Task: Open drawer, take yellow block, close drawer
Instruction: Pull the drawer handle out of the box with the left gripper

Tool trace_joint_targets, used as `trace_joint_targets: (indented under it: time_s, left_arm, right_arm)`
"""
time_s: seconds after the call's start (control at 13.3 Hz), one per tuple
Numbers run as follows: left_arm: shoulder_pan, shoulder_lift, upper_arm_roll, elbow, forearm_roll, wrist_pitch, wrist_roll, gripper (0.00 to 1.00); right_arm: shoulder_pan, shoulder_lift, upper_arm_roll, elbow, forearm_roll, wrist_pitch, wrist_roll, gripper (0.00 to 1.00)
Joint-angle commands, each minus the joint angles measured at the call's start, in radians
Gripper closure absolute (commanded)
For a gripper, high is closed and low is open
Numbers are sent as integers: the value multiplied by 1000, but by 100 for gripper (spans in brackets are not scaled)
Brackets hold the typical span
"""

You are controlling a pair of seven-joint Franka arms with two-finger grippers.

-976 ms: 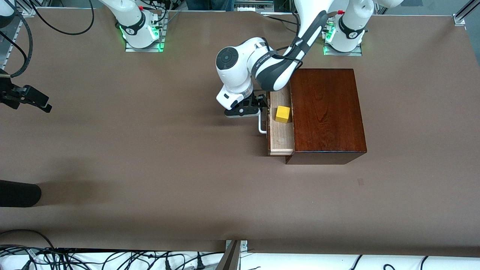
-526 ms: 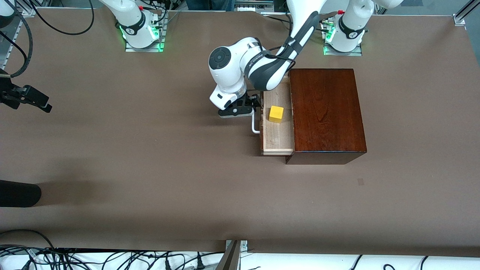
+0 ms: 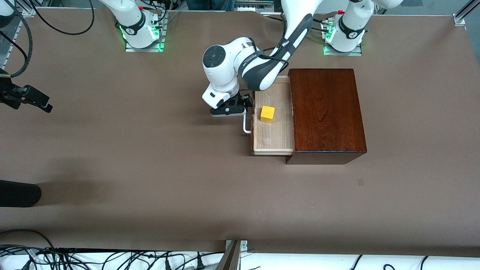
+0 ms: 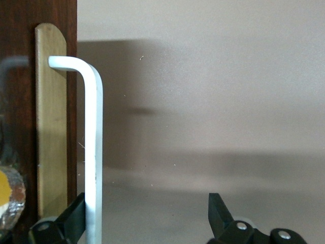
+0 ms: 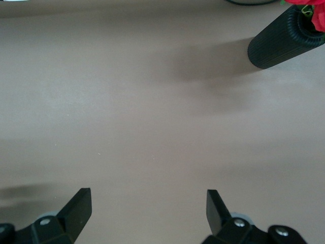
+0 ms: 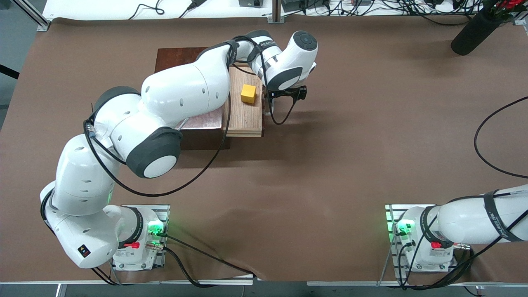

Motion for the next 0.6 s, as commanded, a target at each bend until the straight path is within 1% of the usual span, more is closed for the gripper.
trace_joint_targets:
  time_s: [0.0,0.15,0.23,0.38,0.53]
  left_arm:
    - [-18,0,6,52,-34,-19,-3,0]
    - [-15,-22,6,57,-32,-96,6,0]
    - [-10,-38,6,55,-28,-107,6,0]
    - [-6,-72,6,55,-29,-172,9,0]
    - [13,-130,-3,58,-40,-252,9,0]
  right_arm:
    - [-2,2,-1,11,21,-6,-6,0]
    - [2,2,0,11,23,-9,-9,0]
    - [4,2,3,11,23,-11,-7,0]
    - [7,2,8,9,47,-12,-7,0]
    - [22,0,11,8,49,-14,-9,0]
